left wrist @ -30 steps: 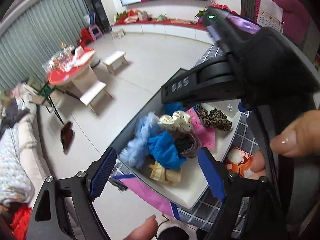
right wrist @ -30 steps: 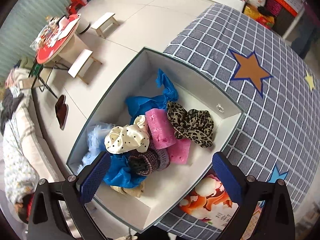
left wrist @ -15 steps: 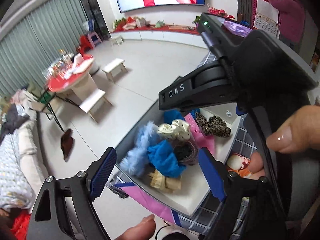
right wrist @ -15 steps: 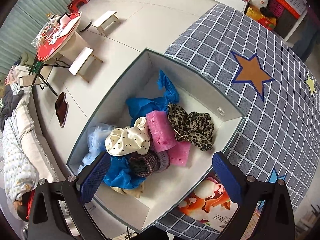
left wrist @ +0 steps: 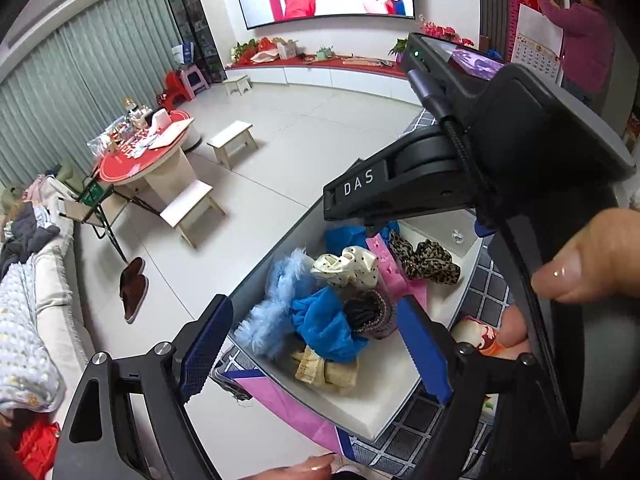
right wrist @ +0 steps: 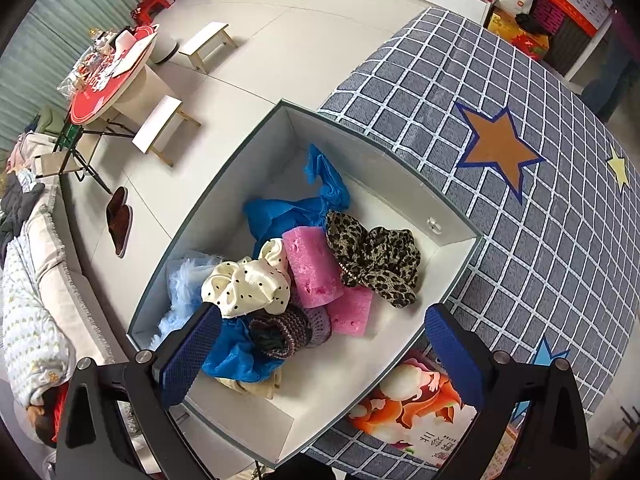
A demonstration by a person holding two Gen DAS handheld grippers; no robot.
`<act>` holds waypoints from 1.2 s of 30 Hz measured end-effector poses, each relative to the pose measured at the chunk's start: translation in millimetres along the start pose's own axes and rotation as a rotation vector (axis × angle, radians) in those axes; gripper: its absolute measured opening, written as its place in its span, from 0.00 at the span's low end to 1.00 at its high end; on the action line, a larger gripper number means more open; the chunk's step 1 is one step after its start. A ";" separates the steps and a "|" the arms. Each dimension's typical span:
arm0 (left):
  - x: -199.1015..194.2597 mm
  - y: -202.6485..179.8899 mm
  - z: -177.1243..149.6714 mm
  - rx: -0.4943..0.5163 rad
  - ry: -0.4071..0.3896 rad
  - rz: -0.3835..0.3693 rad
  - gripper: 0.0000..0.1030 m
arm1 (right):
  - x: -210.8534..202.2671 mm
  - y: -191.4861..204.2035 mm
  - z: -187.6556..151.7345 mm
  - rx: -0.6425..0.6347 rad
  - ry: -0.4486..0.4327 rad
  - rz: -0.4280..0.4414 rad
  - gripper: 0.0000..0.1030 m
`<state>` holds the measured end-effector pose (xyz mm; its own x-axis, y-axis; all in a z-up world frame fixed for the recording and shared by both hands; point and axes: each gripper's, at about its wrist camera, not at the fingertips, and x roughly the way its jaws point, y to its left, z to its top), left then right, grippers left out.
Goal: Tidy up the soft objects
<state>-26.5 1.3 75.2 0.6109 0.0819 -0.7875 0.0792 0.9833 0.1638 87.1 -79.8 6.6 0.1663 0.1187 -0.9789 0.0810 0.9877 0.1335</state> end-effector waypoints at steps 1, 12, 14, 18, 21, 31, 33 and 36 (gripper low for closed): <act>-1.9 0.0 -0.7 -0.003 -0.012 0.006 0.84 | -0.5 0.2 0.2 0.000 -0.001 -0.001 0.99; -24.8 -8.2 -16.1 -0.024 -0.199 0.072 0.84 | -14.8 -3.0 -3.7 0.005 -0.031 0.010 0.99; -28.8 -10.2 -18.7 -0.025 -0.238 0.083 0.84 | -16.1 -5.4 -4.4 0.011 -0.036 0.015 0.99; -35.1 -12.6 -22.1 -0.034 -0.290 0.099 0.84 | -17.1 -8.6 -5.1 0.014 -0.035 0.024 0.99; -39.7 -11.1 -24.1 -0.045 -0.325 0.101 0.84 | -21.0 -6.8 -5.6 0.009 -0.047 0.028 0.99; -34.0 -6.9 -19.2 -0.091 -0.284 0.083 0.84 | -23.8 -5.8 -0.3 0.008 -0.058 0.041 0.99; -26.6 -3.8 -15.3 -0.102 -0.227 0.053 0.84 | -14.4 -11.4 1.5 0.040 -0.025 0.038 0.99; -18.0 -0.5 -11.6 -0.111 -0.177 0.026 0.84 | -9.2 -20.6 3.1 0.102 -0.020 0.056 0.99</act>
<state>-46.6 1.1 82.4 0.7409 0.0875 -0.6659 -0.0196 0.9939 0.1087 86.9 -101.6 13.3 0.1930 0.1699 -0.9664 0.1706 0.9641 0.2036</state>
